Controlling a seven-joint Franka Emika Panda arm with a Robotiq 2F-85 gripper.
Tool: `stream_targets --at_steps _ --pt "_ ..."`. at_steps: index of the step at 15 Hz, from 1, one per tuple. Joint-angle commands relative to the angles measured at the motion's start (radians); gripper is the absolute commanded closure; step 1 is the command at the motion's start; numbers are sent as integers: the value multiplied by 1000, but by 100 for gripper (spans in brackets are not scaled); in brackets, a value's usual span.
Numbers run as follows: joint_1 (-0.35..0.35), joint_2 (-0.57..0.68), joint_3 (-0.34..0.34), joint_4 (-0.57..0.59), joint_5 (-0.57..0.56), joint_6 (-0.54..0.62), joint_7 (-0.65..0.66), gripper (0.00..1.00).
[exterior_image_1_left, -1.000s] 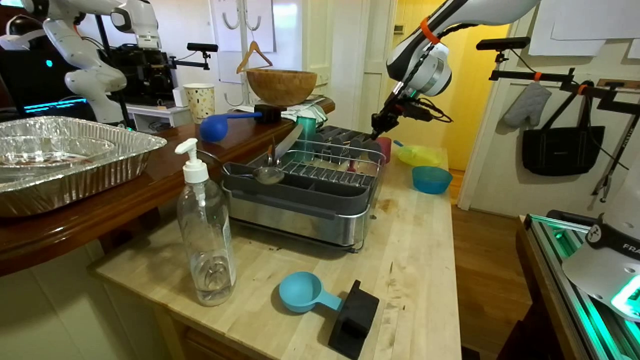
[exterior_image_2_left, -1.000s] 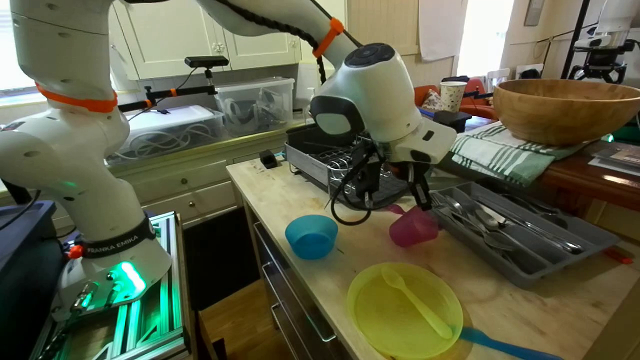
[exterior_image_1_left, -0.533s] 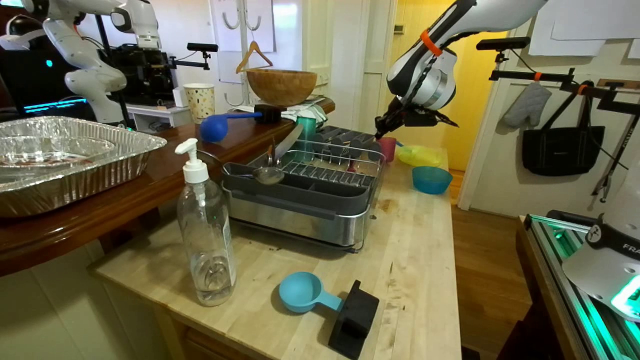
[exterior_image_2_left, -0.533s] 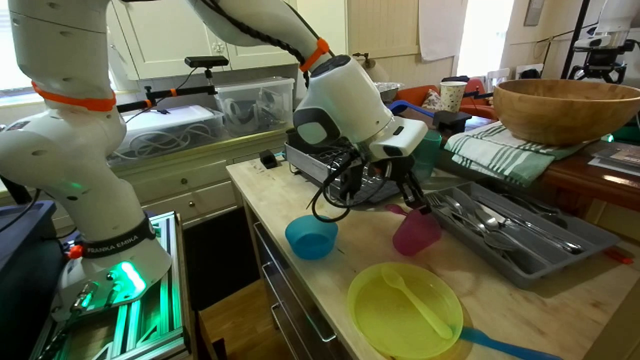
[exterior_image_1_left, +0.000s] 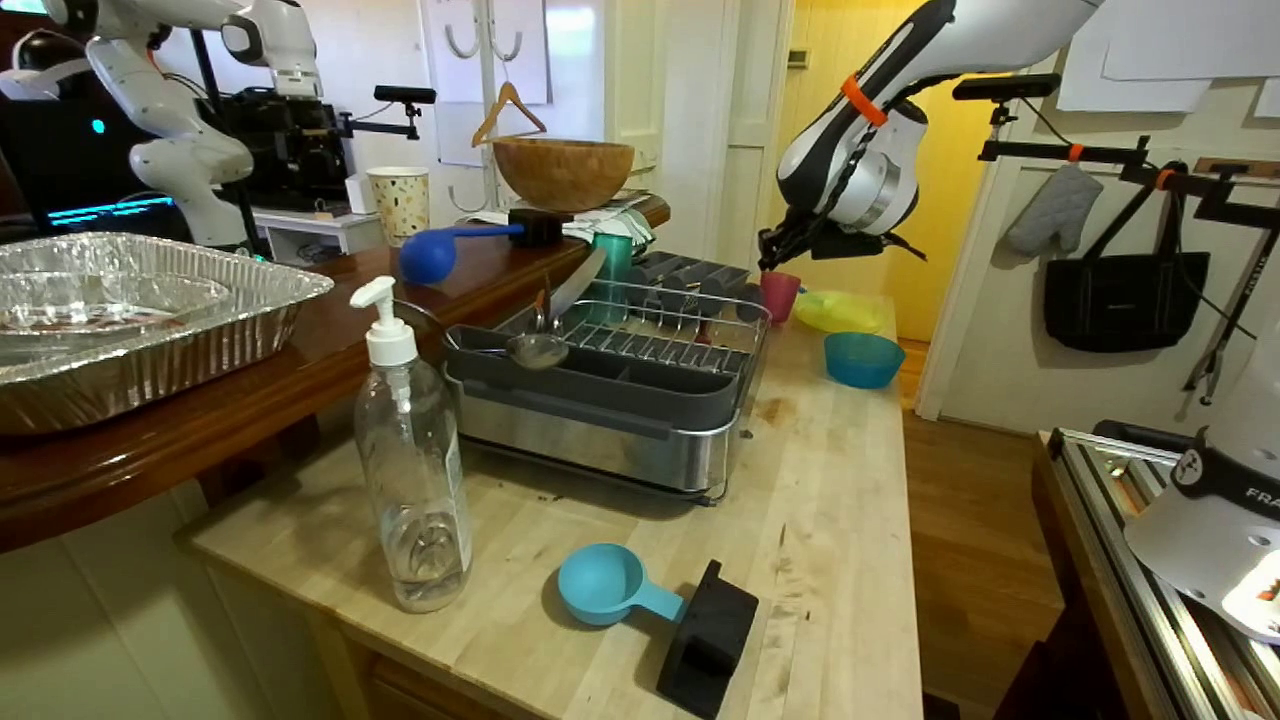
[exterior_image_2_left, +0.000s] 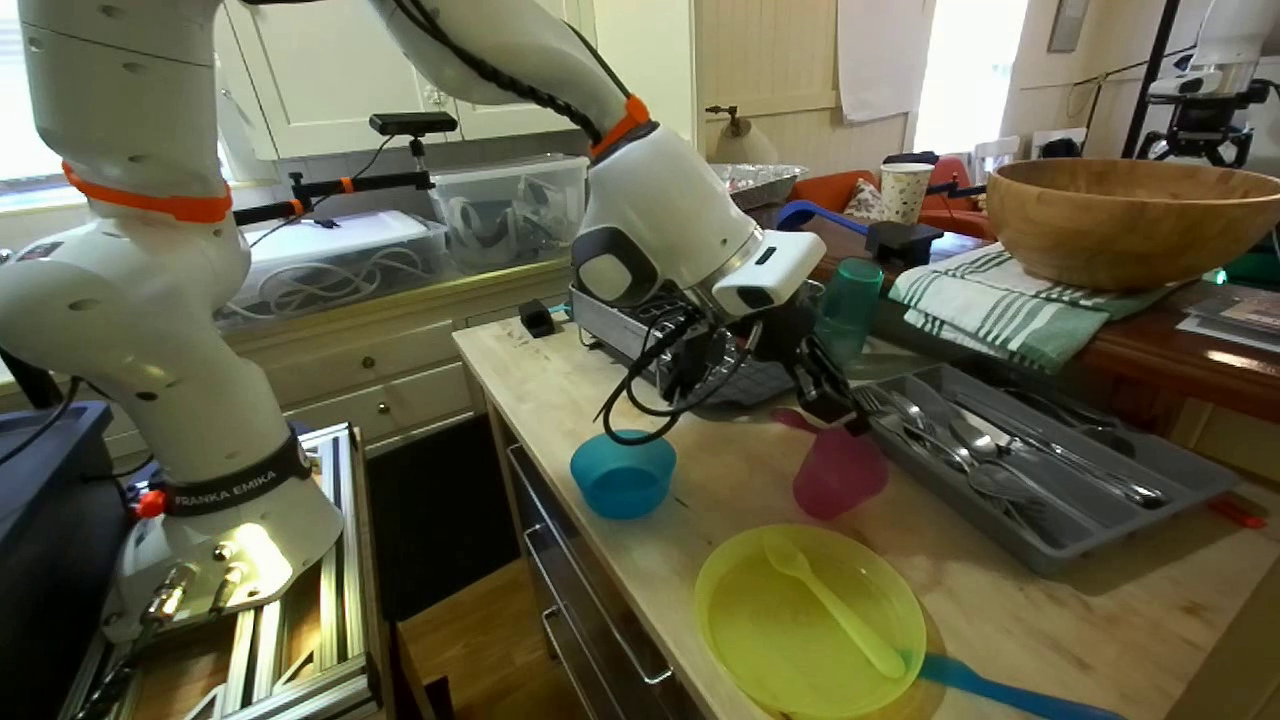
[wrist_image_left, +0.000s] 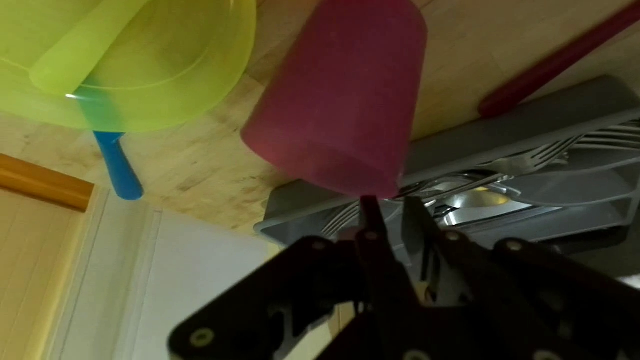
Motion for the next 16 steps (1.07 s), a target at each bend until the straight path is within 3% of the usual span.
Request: stream_targets --at_steps 1,2,3,8,16 --pt "40 -8 -55 -51 -175 44 206 51" --pt "43 -6 -65 -58 -218 49 255 42" --pt "58 0 -64 -42 -105 39 165 35" --pt "89 2 -87 -35 -87 21 195 1" --pt "139 -72 -122 -35 -45 -126 246 0"
